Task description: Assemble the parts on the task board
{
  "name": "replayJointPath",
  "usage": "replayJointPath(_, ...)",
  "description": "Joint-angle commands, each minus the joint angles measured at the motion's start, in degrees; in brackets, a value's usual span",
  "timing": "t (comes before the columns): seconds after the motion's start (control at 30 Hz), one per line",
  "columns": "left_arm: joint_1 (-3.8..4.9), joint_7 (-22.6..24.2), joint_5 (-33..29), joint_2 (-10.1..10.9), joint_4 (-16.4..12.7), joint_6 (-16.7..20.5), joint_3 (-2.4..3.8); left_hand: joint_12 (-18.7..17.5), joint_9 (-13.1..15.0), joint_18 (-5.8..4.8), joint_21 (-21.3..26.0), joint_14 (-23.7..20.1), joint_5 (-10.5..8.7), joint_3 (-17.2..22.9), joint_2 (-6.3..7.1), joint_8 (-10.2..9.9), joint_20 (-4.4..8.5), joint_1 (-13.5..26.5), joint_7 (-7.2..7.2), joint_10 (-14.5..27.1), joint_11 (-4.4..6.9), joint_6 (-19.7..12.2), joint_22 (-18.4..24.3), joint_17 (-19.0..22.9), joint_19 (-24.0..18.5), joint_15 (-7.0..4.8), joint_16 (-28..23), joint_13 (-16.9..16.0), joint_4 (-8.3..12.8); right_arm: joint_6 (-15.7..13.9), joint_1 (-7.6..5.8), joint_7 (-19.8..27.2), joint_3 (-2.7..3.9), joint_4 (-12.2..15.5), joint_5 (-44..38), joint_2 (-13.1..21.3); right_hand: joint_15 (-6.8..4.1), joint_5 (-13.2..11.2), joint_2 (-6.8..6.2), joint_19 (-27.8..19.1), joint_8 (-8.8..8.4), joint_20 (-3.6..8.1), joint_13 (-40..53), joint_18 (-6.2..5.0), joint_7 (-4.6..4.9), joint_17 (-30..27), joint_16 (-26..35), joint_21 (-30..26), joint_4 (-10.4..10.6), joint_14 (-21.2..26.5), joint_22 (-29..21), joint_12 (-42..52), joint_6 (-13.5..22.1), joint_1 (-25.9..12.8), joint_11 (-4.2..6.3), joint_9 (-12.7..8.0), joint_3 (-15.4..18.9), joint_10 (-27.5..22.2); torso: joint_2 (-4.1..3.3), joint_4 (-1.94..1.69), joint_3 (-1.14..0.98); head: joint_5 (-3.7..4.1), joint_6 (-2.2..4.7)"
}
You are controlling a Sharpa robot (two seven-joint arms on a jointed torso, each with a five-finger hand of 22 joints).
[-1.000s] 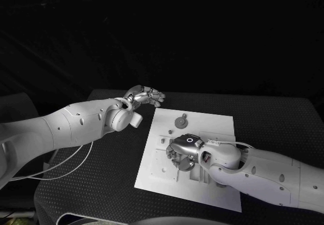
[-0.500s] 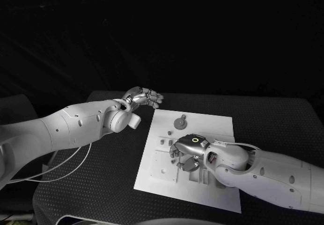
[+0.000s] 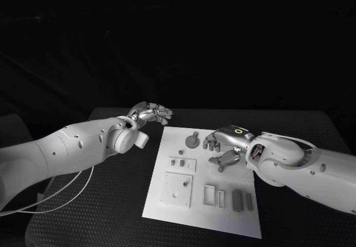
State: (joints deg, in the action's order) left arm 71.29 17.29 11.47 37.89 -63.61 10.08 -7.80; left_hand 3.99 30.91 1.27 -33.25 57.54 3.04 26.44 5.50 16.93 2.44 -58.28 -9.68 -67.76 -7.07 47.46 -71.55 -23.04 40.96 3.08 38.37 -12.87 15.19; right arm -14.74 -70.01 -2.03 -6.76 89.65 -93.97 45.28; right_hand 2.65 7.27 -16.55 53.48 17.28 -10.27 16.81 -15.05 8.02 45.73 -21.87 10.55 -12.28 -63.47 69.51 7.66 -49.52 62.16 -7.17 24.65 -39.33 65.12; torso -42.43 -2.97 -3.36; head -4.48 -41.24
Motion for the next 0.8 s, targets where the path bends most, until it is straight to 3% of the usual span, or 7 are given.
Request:
replayJointPath(0.03, 0.05, 1.29, -0.36, -0.18, 0.04, 0.18, 0.04, 0.3, -0.05, 0.2, 0.28, 0.37, 0.12, -0.11, 0.18, -0.16, 0.03, -0.29, -0.09, -0.14, 0.18, -0.41, -0.06, -0.09, 0.27, 0.12, -0.3, -0.07, -0.29, 4.43, -0.17, -0.28, -0.09, -0.33, 1.49, 1.05, -0.45, 0.22, 0.02, 1.29, -0.27, 0.49, -0.4, 0.05, -0.06, 0.67, -0.61, 0.56, -0.15, -1.18, 0.3, -0.88, 0.51, -1.09, -0.11, -0.16, 2.04, -0.42, 0.01, 0.0, -0.02, 0.69, 0.42)
replayJointPath(0.3, 0.04, 1.25, -0.36, 0.02, 0.02, 0.01, 0.04, 0.28, -0.02, 0.19, 0.33, 0.33, 0.12, -0.13, 0.16, -0.1, 0.03, -0.26, -0.15, -0.1, 0.17, -0.32, -0.1, -0.16, 0.25, 0.13, -0.38, -0.07, -0.31, 7.17, -0.15, -1.29, -0.3, -0.17, 0.84, 3.18, -0.73, -0.11, -0.03, 2.14, -0.18, 0.9, -1.03, 0.05, -0.21, 1.6, -0.94, 0.69, -0.38, -1.8, 0.54, -2.19, 1.05, -2.47, -0.41, -0.39, 4.95, -0.92, -0.06, 0.03, -0.1, 1.15, 0.49)
replayJointPath(0.4, 0.04, 1.26, -0.36, 0.05, 0.04, -0.09, 0.04, 0.27, -0.02, 0.18, 0.34, 0.32, 0.12, -0.14, 0.16, -0.09, 0.03, -0.26, -0.17, -0.1, 0.16, -0.3, -0.11, -0.18, 0.24, 0.13, -0.4, -0.07, -0.32, 7.99, -0.13, -1.63, -0.69, -0.13, 0.15, 3.53, -0.77, -0.66, -0.03, 2.26, -0.07, 0.97, -1.11, 0.05, -0.26, 1.75, -0.92, 0.65, -0.34, -1.84, 0.55, -2.36, 0.99, -2.4, -0.38, -0.41, 5.1, -0.87, -0.05, 0.07, -0.07, 1.3, 0.42)
replayJointPath(0.47, 0.03, 1.25, -0.36, 0.04, 0.08, -0.09, 0.04, 0.27, -0.01, 0.18, 0.35, 0.32, 0.12, -0.15, 0.14, -0.06, 0.02, -0.25, -0.2, -0.09, 0.16, -0.26, -0.13, -0.21, 0.24, 0.14, -0.42, -0.07, -0.33, 8.55, -0.05, -1.77, -1.05, -0.08, 0.05, 3.71, -0.8, -3.18, -0.4, 2.4, 0.06, 1.01, -1.3, 0.05, -0.32, 2.03, -0.75, 0.42, 0.46, -1.87, 0.48, -2.74, 0.98, -2.09, -0.33, -0.57, 4.43, -0.63, -0.05, 0.02, -0.01, 1.41, 0.42)
replayJointPath(0.8, -0.04, 1.23, -0.37, 0.02, 0.25, -0.34, 0.02, 0.23, 0.02, 0.17, 0.4, 0.31, 0.11, -0.19, 0.09, 0.01, 0.02, -0.18, -0.3, -0.03, 0.13, -0.17, -0.18, -0.31, 0.23, 0.15, -0.51, -0.07, -0.38, 8.65, 1.36, -1.77, -1.4, -0.12, -1.06, 3.43, -0.83, -3.94, -0.34, 2.48, 0.4, 1.05, -1.31, 0.05, -0.24, 2.23, -0.63, 0.3, 0.55, -1.92, 0.51, -2.75, 0.49, -1.63, -0.26, -0.59, 3.99, -0.06, -0.09, -0.12, 0.02, 1.57, 0.25)
